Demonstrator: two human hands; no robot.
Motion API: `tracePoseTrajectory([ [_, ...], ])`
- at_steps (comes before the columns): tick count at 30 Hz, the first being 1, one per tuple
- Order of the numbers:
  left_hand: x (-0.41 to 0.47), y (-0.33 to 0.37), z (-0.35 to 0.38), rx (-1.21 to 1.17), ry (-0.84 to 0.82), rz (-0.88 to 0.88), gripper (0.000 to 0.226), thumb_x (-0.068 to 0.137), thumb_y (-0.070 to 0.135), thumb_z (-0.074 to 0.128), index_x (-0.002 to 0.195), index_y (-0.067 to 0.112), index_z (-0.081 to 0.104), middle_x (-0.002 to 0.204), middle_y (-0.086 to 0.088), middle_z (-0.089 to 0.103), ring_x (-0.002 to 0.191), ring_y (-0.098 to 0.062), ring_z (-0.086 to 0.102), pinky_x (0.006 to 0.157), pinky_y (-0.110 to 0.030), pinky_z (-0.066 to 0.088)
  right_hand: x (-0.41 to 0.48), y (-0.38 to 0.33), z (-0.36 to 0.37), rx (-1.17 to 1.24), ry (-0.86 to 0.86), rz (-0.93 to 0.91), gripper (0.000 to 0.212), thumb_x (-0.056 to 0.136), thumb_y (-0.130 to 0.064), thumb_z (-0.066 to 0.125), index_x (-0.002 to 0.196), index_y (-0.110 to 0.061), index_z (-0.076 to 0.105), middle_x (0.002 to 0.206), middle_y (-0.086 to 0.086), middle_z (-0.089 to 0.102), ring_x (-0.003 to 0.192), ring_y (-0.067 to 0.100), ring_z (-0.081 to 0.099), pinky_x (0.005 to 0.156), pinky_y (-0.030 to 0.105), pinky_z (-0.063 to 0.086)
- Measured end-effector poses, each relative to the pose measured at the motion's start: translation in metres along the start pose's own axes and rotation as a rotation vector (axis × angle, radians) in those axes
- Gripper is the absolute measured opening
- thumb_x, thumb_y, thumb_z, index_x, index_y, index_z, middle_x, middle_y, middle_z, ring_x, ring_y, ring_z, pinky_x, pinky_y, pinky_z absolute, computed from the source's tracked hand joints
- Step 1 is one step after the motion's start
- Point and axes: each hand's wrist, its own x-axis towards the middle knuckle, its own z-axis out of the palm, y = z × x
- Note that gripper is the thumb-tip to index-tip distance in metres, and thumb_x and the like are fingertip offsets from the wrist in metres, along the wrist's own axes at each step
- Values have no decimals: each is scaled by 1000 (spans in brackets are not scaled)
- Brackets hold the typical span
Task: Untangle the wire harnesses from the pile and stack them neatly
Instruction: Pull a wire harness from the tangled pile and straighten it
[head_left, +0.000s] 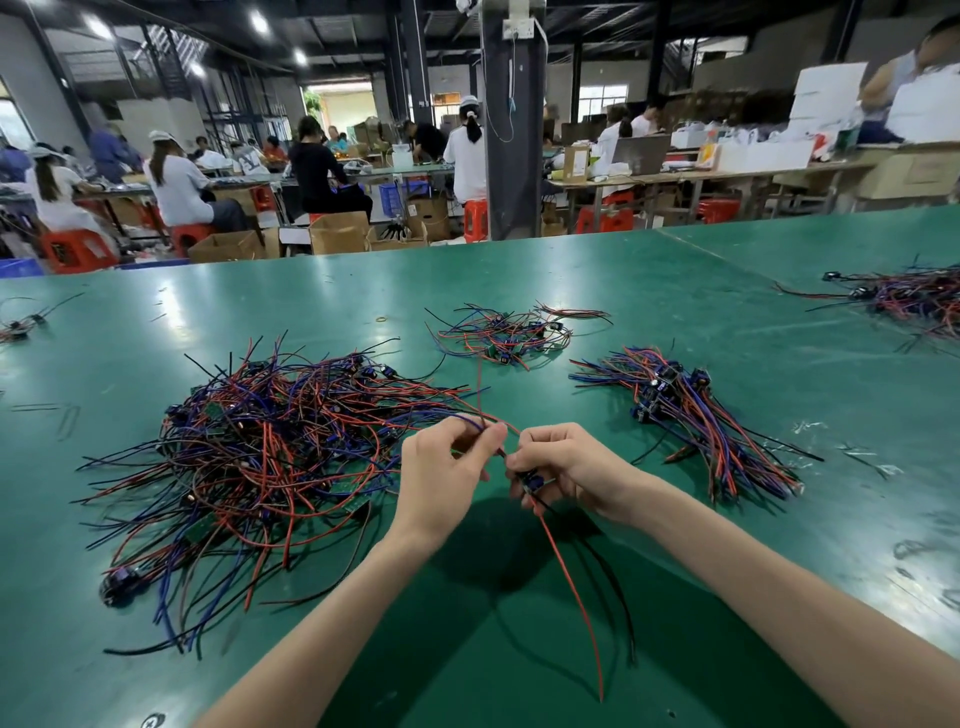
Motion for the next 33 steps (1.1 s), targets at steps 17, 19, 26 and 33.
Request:
tracePoseTrajectory([
  [17, 15, 0, -14, -449, -61, -407, 15, 93, 1, 53, 91, 7, 66, 77, -2, 70, 60, -4, 60, 55, -16, 52, 1, -2, 0, -41, -5, 13, 37, 86, -4, 61, 51, -17, 62, 61, 12, 66, 47, 19, 60, 46, 21, 48],
  [19, 16, 0, -16, -484, -59, -431, 13, 91, 1, 57, 84, 7, 67, 71, -1, 71, 57, -4, 60, 54, -16, 52, 1, -2, -1, -48, -8, 16, 38, 86, -4, 61, 51, -17, 62, 61, 12, 66, 47, 19, 60, 47, 21, 48],
  [26, 17, -3, -18, -516, -37, -465, 15, 82, 6, 70, 70, 5, 60, 59, -1, 66, 47, -6, 54, 48, -18, 49, -1, 0, 0, -27, -3, 30, 34, 85, 0, 60, 54, -13, 56, 62, 8, 64, 49, 18, 61, 46, 22, 48],
  [33, 16, -1, -19, -460, -41, -433, 22, 80, 8, 72, 66, 7, 55, 53, -2, 55, 42, -7, 48, 45, -17, 44, -3, -1, 2, -30, -12, 48, 33, 86, 1, 58, 56, -11, 52, 61, 10, 63, 46, 19, 58, 45, 21, 46],
])
